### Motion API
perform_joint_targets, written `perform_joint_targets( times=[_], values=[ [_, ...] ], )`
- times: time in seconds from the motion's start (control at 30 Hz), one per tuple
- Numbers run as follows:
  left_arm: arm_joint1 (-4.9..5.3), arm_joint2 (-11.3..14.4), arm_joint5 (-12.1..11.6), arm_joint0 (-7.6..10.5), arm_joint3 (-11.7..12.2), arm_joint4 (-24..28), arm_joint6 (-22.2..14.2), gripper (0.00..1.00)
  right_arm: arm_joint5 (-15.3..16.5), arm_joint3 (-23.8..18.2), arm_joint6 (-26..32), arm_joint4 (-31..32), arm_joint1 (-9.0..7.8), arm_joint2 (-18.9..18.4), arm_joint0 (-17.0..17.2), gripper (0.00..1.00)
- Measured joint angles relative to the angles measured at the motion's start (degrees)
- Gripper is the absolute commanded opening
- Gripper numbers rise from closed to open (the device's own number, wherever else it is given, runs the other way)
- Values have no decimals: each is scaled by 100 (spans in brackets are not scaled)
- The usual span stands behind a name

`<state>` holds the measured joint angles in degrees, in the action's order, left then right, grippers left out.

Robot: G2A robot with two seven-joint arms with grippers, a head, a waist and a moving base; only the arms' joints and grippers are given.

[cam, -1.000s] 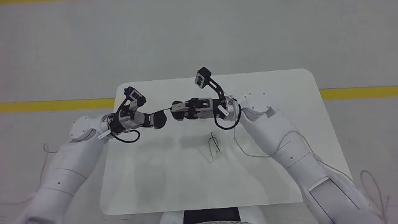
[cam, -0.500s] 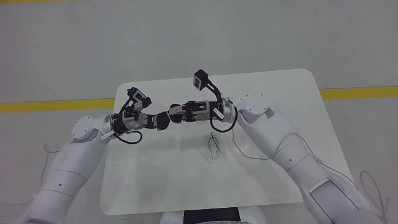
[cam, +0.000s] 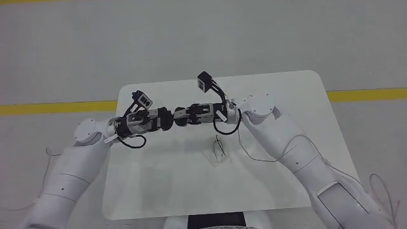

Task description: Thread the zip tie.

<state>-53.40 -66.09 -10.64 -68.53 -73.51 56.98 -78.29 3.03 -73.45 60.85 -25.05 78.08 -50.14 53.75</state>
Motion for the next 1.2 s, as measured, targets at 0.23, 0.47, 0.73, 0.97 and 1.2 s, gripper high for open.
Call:
perform_joint_targets(
  times=[0.23, 0.47, 0.73, 0.97, 1.2],
  values=[
    [-15, 7, 9, 10, 27, -73, -14, 16, -66, -39, 12, 73, -30, -46, 36, 0],
    [-28, 15, 38, 16, 40, -119, -39, 14, -150, -68, 48, 113, -46, -45, 39, 0],
    [-46, 29, 59, 34, 78, -136, -84, 12, -204, -51, 130, 99, -40, 7, -10, 0],
    [-63, 44, 78, 50, 90, -146, -101, 9, -211, -3, 158, 65, -25, 56, -68, 0],
    [-76, 57, 100, 76, 107, -181, -133, 0, -227, 62, 180, 40, -14, 95, -108, 0]
  ],
)
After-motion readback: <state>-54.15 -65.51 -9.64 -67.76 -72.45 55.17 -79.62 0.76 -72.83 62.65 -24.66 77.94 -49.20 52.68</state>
